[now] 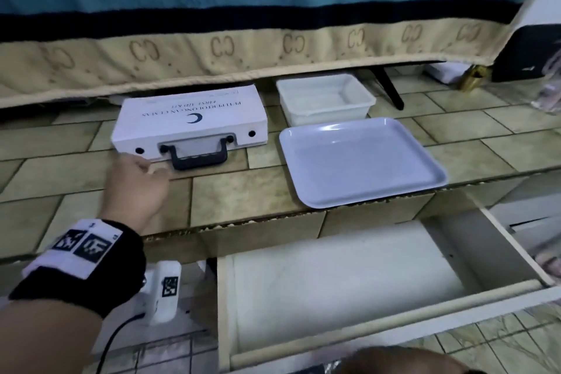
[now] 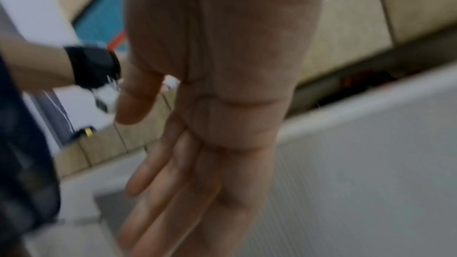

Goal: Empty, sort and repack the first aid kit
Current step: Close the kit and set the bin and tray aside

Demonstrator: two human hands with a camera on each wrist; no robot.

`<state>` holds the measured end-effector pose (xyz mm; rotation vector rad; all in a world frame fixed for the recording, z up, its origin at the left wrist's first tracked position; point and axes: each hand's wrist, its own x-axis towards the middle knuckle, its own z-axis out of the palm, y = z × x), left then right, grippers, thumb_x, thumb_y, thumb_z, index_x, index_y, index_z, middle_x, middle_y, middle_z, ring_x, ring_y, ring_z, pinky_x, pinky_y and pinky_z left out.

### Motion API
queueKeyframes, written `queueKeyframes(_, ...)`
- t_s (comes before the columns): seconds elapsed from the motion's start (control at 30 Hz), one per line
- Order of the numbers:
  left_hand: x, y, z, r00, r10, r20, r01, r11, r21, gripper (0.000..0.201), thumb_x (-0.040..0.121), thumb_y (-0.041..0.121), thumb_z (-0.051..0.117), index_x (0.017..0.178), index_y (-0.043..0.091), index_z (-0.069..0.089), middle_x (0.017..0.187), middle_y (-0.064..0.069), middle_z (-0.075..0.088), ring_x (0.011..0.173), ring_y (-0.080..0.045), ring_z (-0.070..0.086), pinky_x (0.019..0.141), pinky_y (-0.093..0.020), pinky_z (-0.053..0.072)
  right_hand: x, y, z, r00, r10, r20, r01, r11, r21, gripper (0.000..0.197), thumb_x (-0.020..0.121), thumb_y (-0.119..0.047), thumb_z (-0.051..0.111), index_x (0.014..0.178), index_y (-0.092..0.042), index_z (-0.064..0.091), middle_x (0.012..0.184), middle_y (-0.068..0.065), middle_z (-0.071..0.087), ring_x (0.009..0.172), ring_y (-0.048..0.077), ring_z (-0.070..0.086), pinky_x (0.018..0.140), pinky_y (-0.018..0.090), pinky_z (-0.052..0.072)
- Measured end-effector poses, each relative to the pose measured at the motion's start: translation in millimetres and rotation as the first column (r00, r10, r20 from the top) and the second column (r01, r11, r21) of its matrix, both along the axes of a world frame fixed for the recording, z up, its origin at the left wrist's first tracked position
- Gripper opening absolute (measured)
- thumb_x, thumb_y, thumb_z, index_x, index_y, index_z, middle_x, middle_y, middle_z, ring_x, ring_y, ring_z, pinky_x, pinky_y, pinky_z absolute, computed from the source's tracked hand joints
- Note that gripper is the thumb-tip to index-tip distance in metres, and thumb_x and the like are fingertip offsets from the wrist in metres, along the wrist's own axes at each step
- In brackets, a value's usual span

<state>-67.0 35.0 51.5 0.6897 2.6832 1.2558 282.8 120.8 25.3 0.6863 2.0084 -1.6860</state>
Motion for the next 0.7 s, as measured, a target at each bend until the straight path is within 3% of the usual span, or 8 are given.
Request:
queueKeyframes(0.1,-35,-8,4,0.984,0.138,0.111,-0.15,0.983,0.107,0.02,0.082,0.021,0.052,0.079,0.003,0.059,0.073,-0.011,0.053,0.069,-0.027,0.05,0.063,-0.031,0.037,-22,10,29,0.995,-0.023,-0.098,0.011,0.993,-0.121,0.03,0.086,-0.034,0.063,0.111,-0.018,0.066,0.105,-0.004,0.071,0.096,0.006,0.063,0.081,0.017,0.047)
queueKeyframes(0.17,-57,-4,3,0.962,0.137,0.236,-0.181,0.968,0.173,0.035,0.078,0.036,0.054,0.087,0.003,0.062,0.08,-0.011,0.055,0.072,-0.024,0.051,0.066,-0.031,0.038,-55,36,48,0.924,-0.313,-0.218,0.277,0.944,-0.178,0.033,0.083,-0.024,0.066,0.11,-0.005,0.064,0.101,0.012,0.071,0.091,0.019,0.065,0.079,0.025,0.052)
queueKeyframes(0.27,-80,3,-1,0.897,0.045,0.439,-0.168,0.955,0.246,0.065,0.077,0.053,0.053,0.119,0.004,0.056,0.093,-0.01,0.055,0.068,-0.023,0.05,0.068,-0.032,0.039,-121,77,83,0.708,-0.586,-0.395,0.572,0.803,-0.167,0.019,0.091,-0.01,0.055,0.108,-0.001,0.06,0.09,0.013,0.063,0.081,0.024,0.059,0.078,0.027,0.05)
queueKeyframes(0.33,-85,8,-6,0.917,-0.024,0.399,-0.087,0.963,0.257,0.048,0.093,0.039,0.047,0.121,0.001,0.054,0.087,-0.009,0.057,0.066,-0.02,0.049,0.066,-0.032,0.04,-165,100,92,0.641,-0.625,-0.445,0.64,0.756,-0.139,0.005,0.091,-0.004,0.053,0.095,-0.005,0.056,0.081,0.01,0.053,0.075,0.023,0.052,0.071,0.026,0.046)
queueKeyframes(0.43,-86,7,-13,0.98,0.002,0.2,-0.037,0.984,0.172,0.033,0.093,0.028,0.049,0.107,0.001,0.062,0.095,-0.016,0.066,0.082,-0.032,0.06,0.071,-0.032,0.039,-213,117,78,0.716,-0.581,-0.387,0.657,0.748,0.091,0.01,0.083,-0.014,0.065,0.086,-0.009,0.057,0.08,0.004,0.053,0.081,0.022,0.052,0.078,0.031,0.044)
queueKeyframes(0.5,-86,2,-15,0.98,-0.023,0.199,-0.015,0.982,0.189,0.031,0.091,0.025,0.051,0.104,0.0,0.063,0.094,-0.015,0.067,0.088,-0.034,0.062,0.075,-0.032,0.04,-234,115,66,0.765,-0.529,-0.367,0.619,0.762,0.191,0.015,0.08,-0.02,0.071,0.084,-0.01,0.061,0.086,0.002,0.06,0.081,0.019,0.056,0.076,0.029,0.043)
queueKeyframes(0.63,-76,-7,-20,0.972,0.113,0.205,-0.173,0.936,0.308,0.031,0.088,0.025,0.06,0.108,0.001,0.06,0.097,-0.02,0.066,0.083,-0.027,0.059,0.075,-0.03,0.04,-242,99,61,0.716,-0.557,-0.421,0.674,0.709,0.209,0.019,0.078,-0.018,0.075,0.092,-0.008,0.066,0.098,0.003,0.068,0.092,0.019,0.061,0.075,0.025,0.044)
queueKeyframes(0.7,-67,-18,-20,0.962,0.209,0.177,-0.265,0.879,0.396,0.032,0.085,0.025,0.065,0.108,0.005,0.058,0.104,-0.015,0.066,0.088,-0.024,0.061,0.076,-0.027,0.045,-236,87,65,0.678,-0.582,-0.448,0.703,0.691,0.166,0.033,0.079,-0.014,0.074,0.109,-0.006,0.061,0.103,0.004,0.065,0.093,0.019,0.059,0.064,0.023,0.042)
